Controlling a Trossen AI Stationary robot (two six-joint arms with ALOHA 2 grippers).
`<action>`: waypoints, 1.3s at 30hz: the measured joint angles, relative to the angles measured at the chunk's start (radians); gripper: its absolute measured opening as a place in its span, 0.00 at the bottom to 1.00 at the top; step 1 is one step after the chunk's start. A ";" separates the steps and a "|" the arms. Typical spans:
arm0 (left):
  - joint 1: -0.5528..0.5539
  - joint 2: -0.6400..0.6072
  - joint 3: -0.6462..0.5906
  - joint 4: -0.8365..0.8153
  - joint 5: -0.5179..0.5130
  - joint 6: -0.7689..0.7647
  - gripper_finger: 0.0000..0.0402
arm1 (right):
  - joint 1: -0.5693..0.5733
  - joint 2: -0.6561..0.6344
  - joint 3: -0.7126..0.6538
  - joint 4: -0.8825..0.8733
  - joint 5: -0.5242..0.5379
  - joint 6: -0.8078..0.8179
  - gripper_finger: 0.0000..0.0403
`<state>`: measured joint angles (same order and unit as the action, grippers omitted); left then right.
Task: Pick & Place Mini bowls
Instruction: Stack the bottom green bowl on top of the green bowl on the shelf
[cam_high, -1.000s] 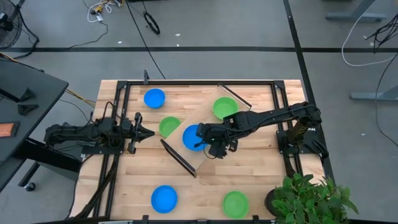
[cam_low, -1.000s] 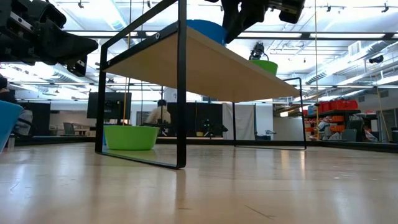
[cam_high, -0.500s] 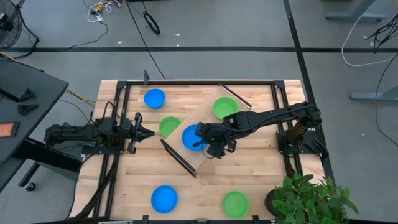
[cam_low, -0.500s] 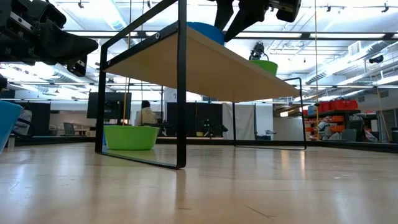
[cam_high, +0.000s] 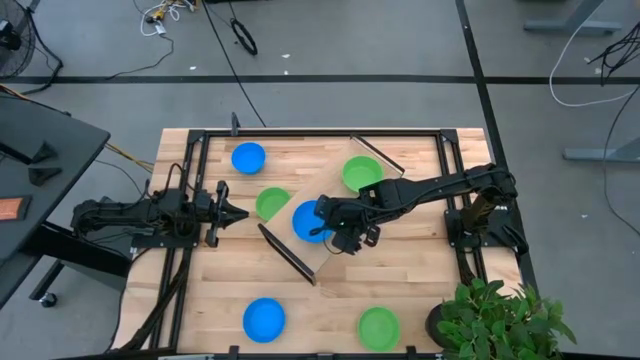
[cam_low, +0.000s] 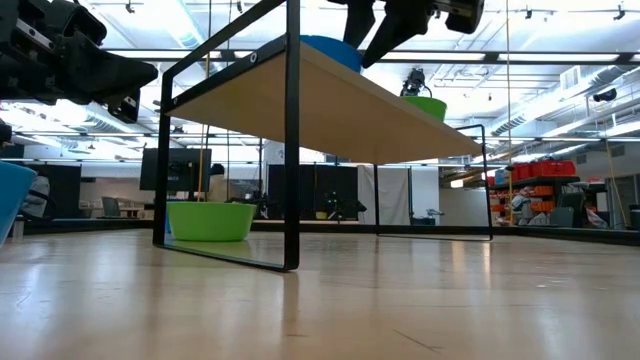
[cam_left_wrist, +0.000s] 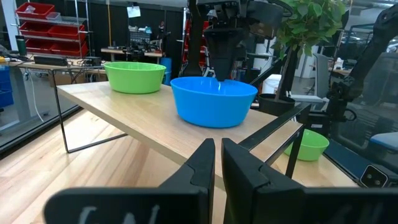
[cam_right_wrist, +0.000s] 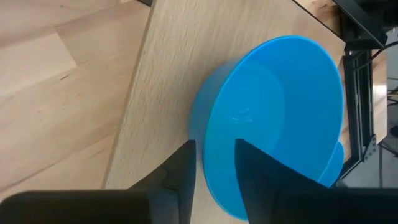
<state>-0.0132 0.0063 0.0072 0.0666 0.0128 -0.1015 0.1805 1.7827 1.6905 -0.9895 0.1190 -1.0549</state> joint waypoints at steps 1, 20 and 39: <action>0.000 0.000 0.000 0.000 0.000 0.000 0.08 | 0.000 -0.004 0.000 0.000 0.001 0.000 0.28; 0.000 0.000 0.000 0.000 0.000 0.000 0.08 | 0.120 -0.141 0.000 -0.012 0.124 0.191 0.28; 0.000 0.000 0.000 0.000 0.000 0.000 0.08 | 0.327 -0.143 0.000 -0.023 0.126 0.653 0.28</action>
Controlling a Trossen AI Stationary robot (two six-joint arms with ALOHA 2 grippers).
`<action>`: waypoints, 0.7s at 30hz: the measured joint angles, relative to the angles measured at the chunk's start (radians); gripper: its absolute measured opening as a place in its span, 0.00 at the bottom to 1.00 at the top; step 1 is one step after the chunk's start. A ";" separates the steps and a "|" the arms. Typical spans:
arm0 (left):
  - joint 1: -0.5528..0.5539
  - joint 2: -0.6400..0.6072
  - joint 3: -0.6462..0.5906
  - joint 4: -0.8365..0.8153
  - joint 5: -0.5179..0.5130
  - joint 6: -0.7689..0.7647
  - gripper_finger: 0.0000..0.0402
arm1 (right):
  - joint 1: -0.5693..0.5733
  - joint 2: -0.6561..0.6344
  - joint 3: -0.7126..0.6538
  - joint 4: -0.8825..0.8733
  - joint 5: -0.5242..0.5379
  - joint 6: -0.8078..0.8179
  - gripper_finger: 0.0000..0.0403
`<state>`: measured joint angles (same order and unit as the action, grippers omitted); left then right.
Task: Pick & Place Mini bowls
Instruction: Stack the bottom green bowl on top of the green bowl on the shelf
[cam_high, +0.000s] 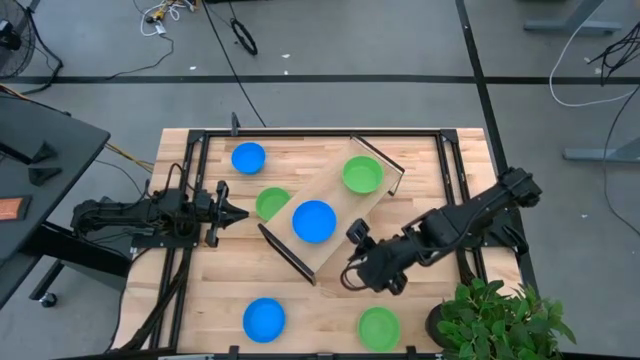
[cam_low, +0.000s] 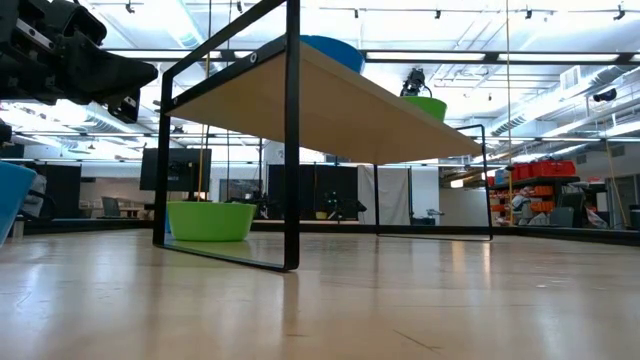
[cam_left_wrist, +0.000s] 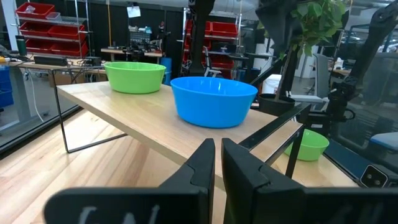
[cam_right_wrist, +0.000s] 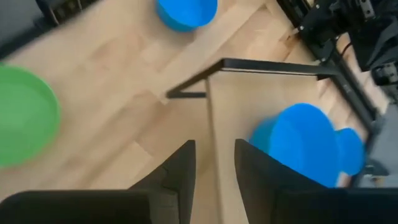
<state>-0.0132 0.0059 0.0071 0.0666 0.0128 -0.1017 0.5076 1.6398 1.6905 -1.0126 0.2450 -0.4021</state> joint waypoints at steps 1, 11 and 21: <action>0.000 0.000 0.000 0.000 0.000 0.000 0.08 | 0.007 0.000 0.000 0.000 -0.001 0.039 0.28; 0.000 0.000 0.000 0.000 0.000 0.000 0.08 | 0.081 0.000 0.000 0.000 -0.003 0.504 0.28; 0.000 0.000 0.000 0.000 0.000 0.000 0.08 | 0.137 0.017 0.000 -0.001 -0.115 0.788 0.28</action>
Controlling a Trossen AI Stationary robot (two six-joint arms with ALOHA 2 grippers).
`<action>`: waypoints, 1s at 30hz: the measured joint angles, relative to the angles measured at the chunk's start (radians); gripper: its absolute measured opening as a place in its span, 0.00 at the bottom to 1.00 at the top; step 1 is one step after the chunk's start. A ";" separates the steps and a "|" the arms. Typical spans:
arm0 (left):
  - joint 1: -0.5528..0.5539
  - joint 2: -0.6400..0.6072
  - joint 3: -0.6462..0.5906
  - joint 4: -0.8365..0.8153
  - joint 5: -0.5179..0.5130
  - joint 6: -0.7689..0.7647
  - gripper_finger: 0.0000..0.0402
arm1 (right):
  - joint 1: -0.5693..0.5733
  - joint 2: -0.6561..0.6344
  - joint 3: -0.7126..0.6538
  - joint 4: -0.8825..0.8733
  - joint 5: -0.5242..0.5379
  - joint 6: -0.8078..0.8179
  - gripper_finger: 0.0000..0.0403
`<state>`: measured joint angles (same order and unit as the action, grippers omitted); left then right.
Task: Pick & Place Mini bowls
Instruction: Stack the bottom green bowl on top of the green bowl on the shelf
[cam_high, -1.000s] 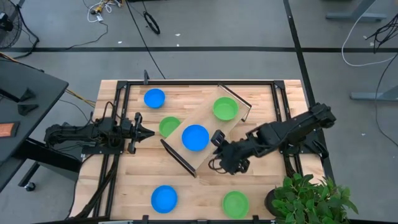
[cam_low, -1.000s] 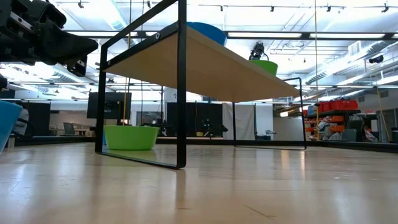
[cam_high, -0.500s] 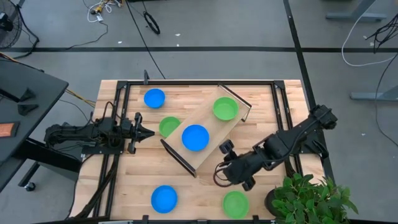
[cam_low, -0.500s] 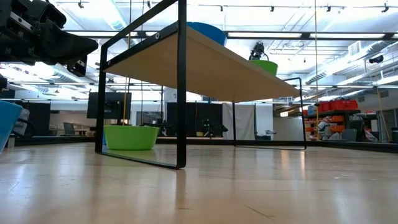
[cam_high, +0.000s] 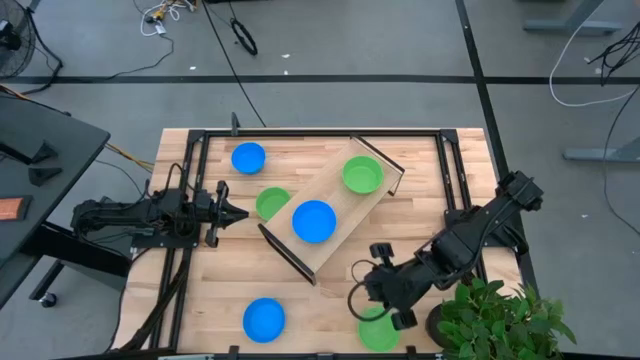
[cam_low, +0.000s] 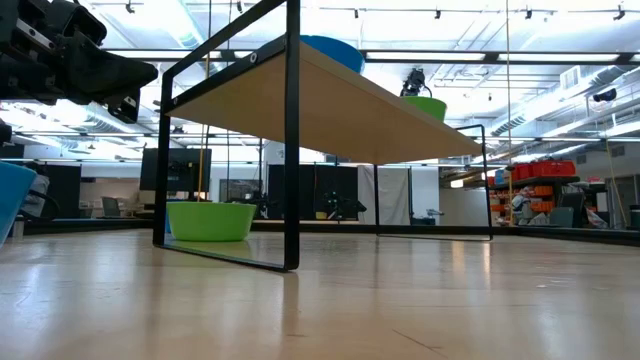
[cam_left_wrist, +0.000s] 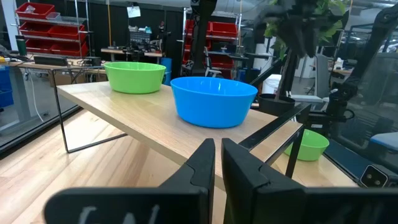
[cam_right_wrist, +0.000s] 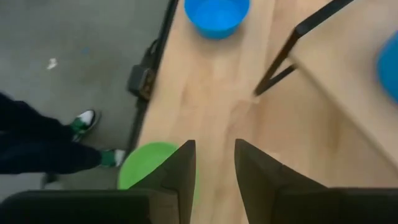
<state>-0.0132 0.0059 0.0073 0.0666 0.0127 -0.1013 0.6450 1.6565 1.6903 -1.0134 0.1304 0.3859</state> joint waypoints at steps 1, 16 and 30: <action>0.000 0.000 0.000 0.000 0.000 0.000 0.08 | 0.004 0.007 0.000 0.000 -0.018 0.002 0.28; 0.000 0.000 0.000 0.000 0.000 0.000 0.08 | 0.021 0.124 0.000 -0.064 -0.072 0.024 0.28; 0.000 0.000 0.000 0.000 0.000 0.000 0.08 | 0.024 0.139 -0.224 0.013 -0.182 0.215 0.28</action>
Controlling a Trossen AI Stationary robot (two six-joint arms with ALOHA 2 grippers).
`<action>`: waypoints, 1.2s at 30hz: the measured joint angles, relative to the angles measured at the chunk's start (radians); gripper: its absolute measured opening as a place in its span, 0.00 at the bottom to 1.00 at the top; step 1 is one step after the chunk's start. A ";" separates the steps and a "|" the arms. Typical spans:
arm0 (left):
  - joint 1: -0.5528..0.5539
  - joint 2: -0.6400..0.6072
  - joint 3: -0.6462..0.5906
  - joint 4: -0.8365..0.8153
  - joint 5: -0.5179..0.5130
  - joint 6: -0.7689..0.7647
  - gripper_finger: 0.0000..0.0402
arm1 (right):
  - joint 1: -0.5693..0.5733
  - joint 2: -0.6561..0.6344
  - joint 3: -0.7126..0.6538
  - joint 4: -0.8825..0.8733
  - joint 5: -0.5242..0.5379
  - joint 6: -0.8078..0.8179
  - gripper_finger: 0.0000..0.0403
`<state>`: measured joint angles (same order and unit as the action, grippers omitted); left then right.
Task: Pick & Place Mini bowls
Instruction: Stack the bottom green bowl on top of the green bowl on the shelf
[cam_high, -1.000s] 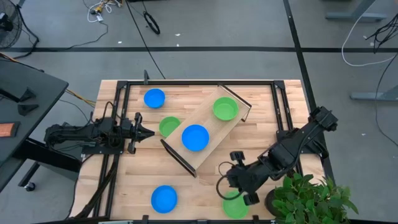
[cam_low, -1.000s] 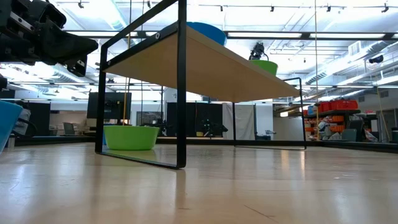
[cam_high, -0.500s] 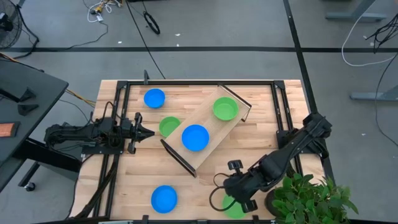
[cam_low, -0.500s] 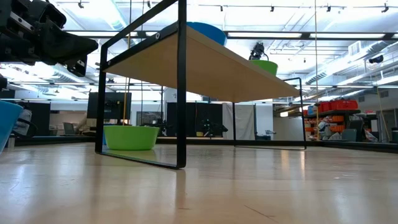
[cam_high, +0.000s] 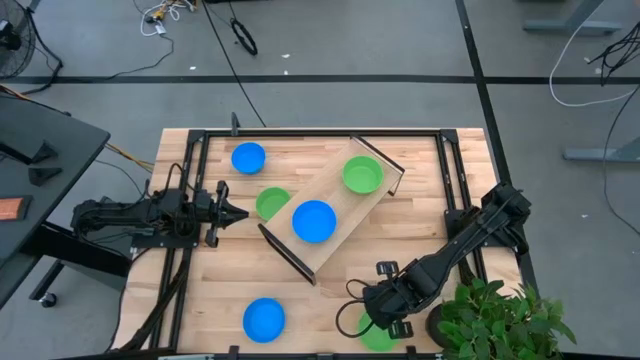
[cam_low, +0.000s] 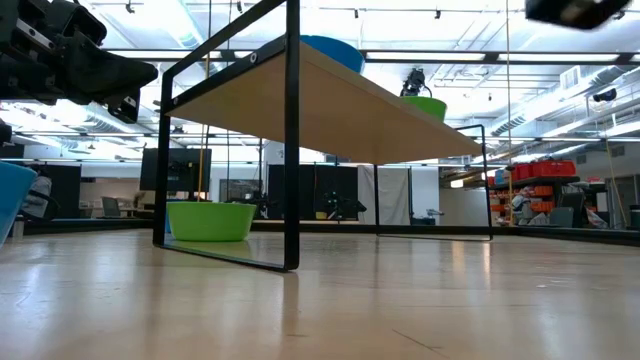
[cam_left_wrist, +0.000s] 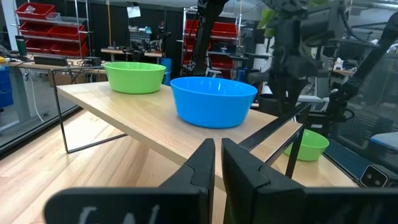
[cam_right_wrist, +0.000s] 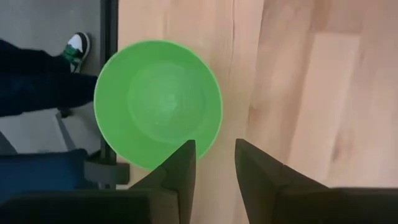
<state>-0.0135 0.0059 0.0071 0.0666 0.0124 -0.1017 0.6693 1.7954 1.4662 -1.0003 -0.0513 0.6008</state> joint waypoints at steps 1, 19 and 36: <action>0.000 0.000 0.000 0.000 0.000 0.000 0.08 | 0.000 0.000 -0.016 0.016 -0.006 0.023 0.28; 0.000 0.000 0.000 0.000 0.000 0.000 0.08 | 0.003 0.000 -0.192 0.211 -0.058 0.282 0.28; 0.000 0.000 0.000 0.000 0.000 0.000 0.08 | 0.003 0.000 -0.193 0.290 -0.056 0.251 0.43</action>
<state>-0.0132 0.0060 0.0074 0.0666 0.0124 -0.1015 0.6720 1.7950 1.2732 -0.7100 -0.1070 0.8519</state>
